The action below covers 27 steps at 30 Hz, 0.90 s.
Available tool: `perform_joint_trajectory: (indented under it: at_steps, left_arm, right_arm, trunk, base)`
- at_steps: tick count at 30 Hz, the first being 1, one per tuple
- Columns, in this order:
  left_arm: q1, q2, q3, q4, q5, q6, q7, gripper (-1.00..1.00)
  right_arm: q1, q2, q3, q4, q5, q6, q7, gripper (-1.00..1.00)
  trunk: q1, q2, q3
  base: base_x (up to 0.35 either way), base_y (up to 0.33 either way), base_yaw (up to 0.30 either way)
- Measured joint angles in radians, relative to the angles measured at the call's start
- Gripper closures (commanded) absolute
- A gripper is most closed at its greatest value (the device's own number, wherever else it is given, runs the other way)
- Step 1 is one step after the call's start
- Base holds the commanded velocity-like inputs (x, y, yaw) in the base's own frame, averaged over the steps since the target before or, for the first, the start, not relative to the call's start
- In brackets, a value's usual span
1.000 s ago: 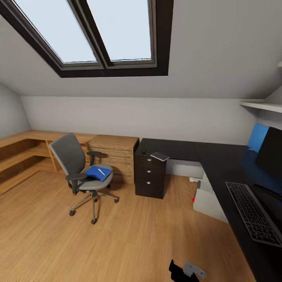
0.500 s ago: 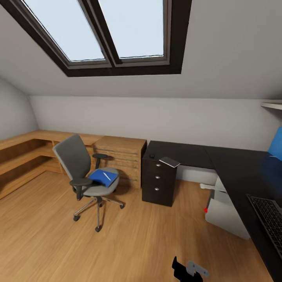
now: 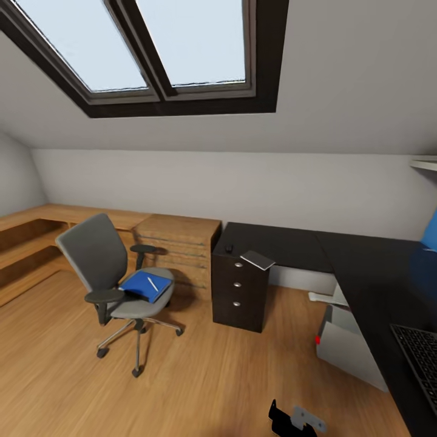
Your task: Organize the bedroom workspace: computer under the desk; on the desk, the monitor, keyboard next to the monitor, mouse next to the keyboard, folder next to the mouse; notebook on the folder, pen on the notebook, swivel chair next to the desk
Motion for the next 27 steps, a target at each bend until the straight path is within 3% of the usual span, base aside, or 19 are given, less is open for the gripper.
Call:
perform_joint_trajectory:
  at_steps: [21, 25, 27]
  left_arm:
    - [0.0, 0.001, 0.0, 0.0, 0.0, -0.005, 0.0, -1.0]
    - [0.0, 0.0, -0.005, -0.009, -0.022, -0.12, -0.004, -1.0]
    - [0.0, 0.001, -0.008, -0.061, -0.043, -0.175, -0.004, -1.0]
  right_arm:
    - [0.0, 0.003, 0.002, -0.003, -0.001, -0.007, 0.0, -1.0]
    - [0.0, 0.003, 0.019, -0.018, 0.02, -0.012, 0.005, -1.0]
    - [0.0, 0.004, 0.04, -0.049, 0.05, -0.021, 0.006, -1.0]
  trunk:
    - [0.0, 0.0, 0.0]
    - [0.0, 0.0, 0.0]
    - [0.0, 0.0, 0.0]
  base:
    - [0.329, -0.015, 0.0]
    - [0.332, 0.0, 0.0]
    - [0.332, 0.0, 0.0]
